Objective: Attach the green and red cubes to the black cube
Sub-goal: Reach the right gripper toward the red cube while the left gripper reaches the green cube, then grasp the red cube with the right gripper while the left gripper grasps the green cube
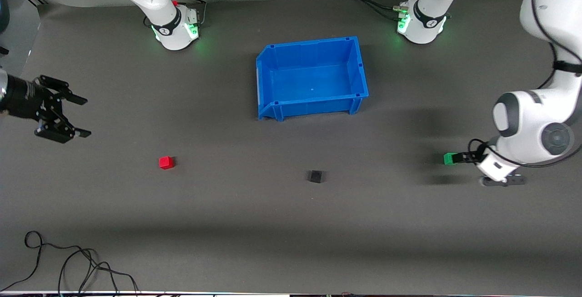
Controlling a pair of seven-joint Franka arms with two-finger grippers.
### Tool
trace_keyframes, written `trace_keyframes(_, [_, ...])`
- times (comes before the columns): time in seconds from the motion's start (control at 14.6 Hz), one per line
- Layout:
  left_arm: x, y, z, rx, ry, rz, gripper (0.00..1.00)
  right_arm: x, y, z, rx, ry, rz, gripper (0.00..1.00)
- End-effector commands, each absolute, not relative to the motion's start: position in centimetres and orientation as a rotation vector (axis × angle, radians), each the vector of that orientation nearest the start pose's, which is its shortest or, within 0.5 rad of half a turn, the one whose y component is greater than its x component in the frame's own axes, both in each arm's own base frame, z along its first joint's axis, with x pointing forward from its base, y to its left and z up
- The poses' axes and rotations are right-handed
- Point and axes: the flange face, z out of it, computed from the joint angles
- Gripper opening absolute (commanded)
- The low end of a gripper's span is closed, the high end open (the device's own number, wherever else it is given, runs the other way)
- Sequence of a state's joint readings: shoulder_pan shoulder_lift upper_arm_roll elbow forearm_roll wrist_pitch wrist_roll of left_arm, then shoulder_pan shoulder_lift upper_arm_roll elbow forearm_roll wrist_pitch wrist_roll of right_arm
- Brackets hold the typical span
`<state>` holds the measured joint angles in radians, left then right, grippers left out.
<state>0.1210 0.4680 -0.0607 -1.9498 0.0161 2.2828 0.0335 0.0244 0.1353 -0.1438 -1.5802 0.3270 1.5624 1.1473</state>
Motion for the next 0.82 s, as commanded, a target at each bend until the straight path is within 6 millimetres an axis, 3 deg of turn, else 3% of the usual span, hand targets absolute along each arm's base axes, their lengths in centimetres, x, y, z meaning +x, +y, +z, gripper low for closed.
trace_keyframes(0.0, [60.0, 1.8, 22.6, -3.147, 0.066, 0.216, 0.84, 60.3, -4.2, 49.6, -2.222, 1.838, 0.539, 1.00])
trace_keyframes(0.14, [60.5, 1.5, 22.0, -3.144, 0.113, 0.211, 0.81, 60.5, -4.5, 45.3, -2.151, 1.851, 0.572, 1.00])
trace_keyframes(0.27, [61.5, 1.8, 22.7, -3.144, 0.204, 0.184, 0.81, 59.9, -4.7, 40.8, -2.145, 1.810, 0.557, 1.00])
trace_keyframes(0.55, [61.1, 1.7, 19.6, -3.144, 0.240, 0.236, 0.77, 59.1, -5.0, 31.0, -2.142, 1.747, 0.556, 1.00])
trace_keyframes(0.75, [61.1, 2.4, 19.2, -3.143, 0.265, 0.248, 0.71, 59.2, -5.3, 25.3, -2.148, 1.731, 0.567, 1.00])
